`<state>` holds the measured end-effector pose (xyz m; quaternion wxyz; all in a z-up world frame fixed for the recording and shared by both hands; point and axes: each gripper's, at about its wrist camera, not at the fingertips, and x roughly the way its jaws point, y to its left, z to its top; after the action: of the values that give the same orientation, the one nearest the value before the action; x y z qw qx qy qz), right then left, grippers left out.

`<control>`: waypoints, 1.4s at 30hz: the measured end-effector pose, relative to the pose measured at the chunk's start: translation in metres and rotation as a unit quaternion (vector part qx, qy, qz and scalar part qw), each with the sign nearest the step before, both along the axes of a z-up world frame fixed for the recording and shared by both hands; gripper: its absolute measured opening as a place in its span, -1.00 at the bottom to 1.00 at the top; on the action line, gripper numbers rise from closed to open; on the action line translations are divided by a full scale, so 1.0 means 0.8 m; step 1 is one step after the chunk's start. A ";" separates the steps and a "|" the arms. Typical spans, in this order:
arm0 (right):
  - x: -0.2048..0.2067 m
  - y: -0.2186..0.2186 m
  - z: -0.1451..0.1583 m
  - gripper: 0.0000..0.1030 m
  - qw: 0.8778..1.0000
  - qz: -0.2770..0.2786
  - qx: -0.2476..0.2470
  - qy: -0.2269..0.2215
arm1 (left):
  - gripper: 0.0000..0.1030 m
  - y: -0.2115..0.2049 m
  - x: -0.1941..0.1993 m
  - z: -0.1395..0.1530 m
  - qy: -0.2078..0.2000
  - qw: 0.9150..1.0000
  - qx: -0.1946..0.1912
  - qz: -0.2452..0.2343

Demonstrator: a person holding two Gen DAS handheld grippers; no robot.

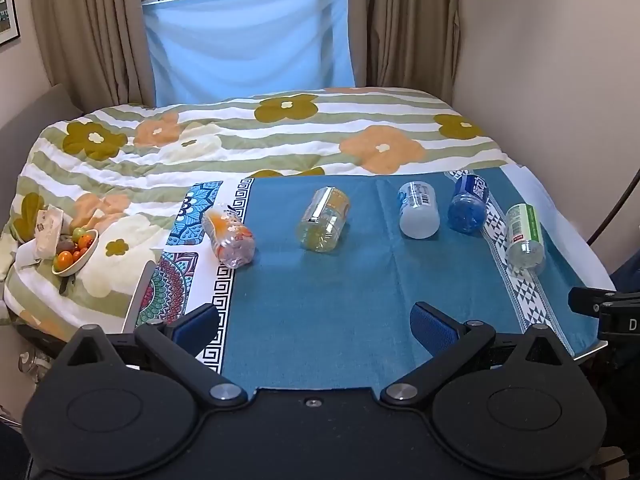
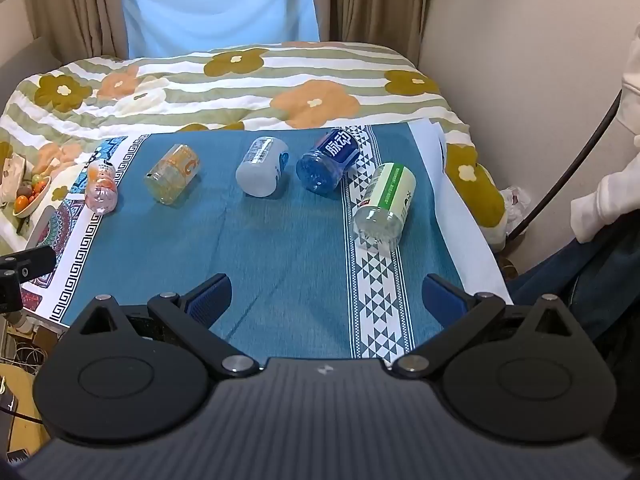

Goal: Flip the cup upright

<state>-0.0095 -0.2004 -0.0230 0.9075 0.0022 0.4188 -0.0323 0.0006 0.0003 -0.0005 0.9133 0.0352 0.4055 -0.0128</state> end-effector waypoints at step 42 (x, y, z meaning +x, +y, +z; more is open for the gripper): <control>0.006 0.002 0.001 1.00 1.000 0.004 0.001 0.003 | 1.00 0.002 -0.002 0.007 -0.010 1.000 0.008 -0.001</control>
<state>-0.0051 -0.1991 -0.0224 0.9064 0.0012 0.4215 -0.0286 -0.0013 0.0019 0.0049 0.9170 0.0432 0.3964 -0.0102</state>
